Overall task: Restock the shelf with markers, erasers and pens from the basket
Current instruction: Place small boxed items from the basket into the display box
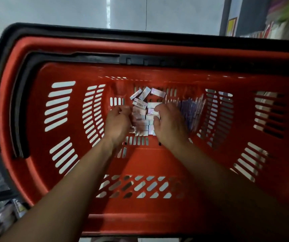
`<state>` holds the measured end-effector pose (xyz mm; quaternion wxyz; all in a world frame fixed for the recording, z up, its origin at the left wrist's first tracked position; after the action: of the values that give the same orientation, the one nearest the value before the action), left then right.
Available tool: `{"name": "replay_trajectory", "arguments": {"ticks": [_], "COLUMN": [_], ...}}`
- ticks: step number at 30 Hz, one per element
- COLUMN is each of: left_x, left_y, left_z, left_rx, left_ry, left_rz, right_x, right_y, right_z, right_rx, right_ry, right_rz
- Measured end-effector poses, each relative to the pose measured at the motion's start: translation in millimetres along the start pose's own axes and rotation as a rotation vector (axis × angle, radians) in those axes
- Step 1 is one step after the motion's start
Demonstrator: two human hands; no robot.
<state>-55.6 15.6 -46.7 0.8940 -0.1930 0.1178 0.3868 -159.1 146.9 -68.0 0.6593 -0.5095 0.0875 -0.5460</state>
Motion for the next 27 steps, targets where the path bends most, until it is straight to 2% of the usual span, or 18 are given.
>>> {"name": "replay_trajectory", "arguments": {"ticks": [5,10,12,16,18,21,23,27], "left_x": [2.6,4.4,5.4,8.1,7.0,6.4,5.9,5.6], "left_y": [-4.8,-6.9,-7.4,-7.8,-5.7,-0.8,1.8,2.0], "left_z": [-2.6,-2.2,-3.5,-7.4,-6.5,-4.9,-3.0,-2.2], "left_rx": [0.000,-0.012,-0.014,-0.013,0.036,0.109,0.107,0.078], "left_ry": [-0.040,-0.063,-0.072,-0.073,-0.091,-0.091,-0.098,-0.132], "left_rz": [0.036,0.050,0.043,0.018,-0.009,-0.065,-0.046,0.018], "right_x": [-10.8,-10.4,-8.7,9.4,24.4,35.0,30.9,8.0], "right_y": [22.1,25.3,22.6,15.6,14.4,14.6,12.7,5.3], "right_z": [-13.5,-11.1,-4.8,7.3,16.0,25.1,21.5,-6.7], "right_rx": [0.117,0.072,0.066,0.137,0.185,0.210,0.168,-0.052], "right_ry": [-0.164,-0.209,-0.099,0.346,0.402,0.390,0.341,0.123], "right_rz": [0.269,0.366,0.209,-0.497,-0.652,-0.780,-0.662,-0.126]}}
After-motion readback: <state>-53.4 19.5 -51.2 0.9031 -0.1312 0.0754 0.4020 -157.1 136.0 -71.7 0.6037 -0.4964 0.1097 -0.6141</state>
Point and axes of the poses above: each hand's wrist, its own z-axis away from the middle knuckle, its own y-axis out of the palm, x = y × z, the point moved 2 cm from there along -z, towards the middle knuckle, and after that the axes turned 6 degrees about -x, right-handed, at the moved point
